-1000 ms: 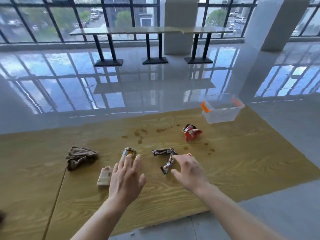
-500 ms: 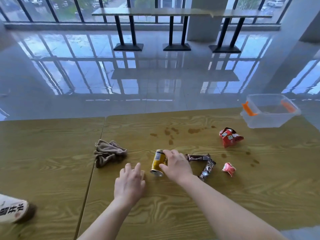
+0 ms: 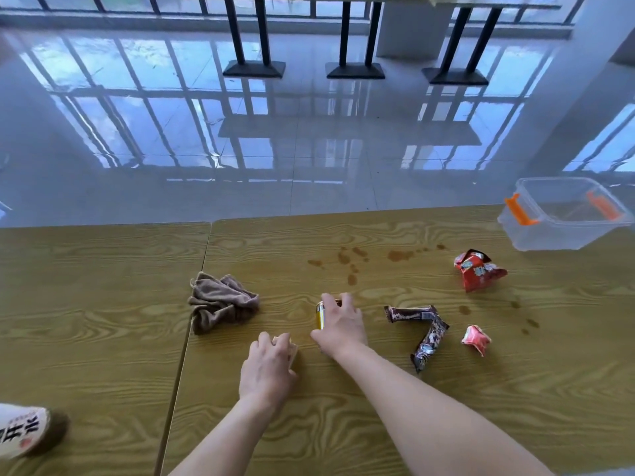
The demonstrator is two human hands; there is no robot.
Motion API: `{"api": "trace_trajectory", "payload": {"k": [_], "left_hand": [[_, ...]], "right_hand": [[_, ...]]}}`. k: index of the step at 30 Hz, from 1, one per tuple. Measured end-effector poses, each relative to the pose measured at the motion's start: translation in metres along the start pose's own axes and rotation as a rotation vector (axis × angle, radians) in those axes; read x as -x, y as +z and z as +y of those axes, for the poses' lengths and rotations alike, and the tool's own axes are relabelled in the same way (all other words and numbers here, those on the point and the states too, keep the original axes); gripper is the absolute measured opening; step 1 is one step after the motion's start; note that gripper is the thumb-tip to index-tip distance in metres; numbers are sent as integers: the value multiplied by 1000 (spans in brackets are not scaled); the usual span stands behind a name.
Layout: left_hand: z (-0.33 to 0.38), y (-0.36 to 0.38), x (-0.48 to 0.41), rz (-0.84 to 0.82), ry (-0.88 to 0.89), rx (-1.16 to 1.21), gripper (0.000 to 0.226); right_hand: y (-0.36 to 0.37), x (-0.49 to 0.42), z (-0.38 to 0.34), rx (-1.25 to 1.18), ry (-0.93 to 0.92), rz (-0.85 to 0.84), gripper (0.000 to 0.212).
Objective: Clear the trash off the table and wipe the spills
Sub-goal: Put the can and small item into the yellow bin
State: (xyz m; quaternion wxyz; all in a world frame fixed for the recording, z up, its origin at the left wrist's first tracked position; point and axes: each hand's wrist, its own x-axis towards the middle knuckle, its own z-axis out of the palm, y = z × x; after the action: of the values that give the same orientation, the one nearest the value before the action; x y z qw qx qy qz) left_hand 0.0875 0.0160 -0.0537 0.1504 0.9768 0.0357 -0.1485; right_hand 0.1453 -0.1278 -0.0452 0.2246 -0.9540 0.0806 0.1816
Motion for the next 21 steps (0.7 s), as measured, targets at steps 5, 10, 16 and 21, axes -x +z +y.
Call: {"api": "trace_trajectory", "payload": {"k": [5,10,16,21], "left_hand": [[10,-8,-4,66,62,54,53],[40,-22,-6,130,168,59,55],[92,-28,2,151,344,65,59],[147,-19,14,125,534,63,63]], "right_hand": [[-14,9,19,-42,-25,61,69],[-40,28,45,-74,-3,131,70],[-70,64,92,-107,58,233,72],[-93,100,141,-131,177,332,76]]}}
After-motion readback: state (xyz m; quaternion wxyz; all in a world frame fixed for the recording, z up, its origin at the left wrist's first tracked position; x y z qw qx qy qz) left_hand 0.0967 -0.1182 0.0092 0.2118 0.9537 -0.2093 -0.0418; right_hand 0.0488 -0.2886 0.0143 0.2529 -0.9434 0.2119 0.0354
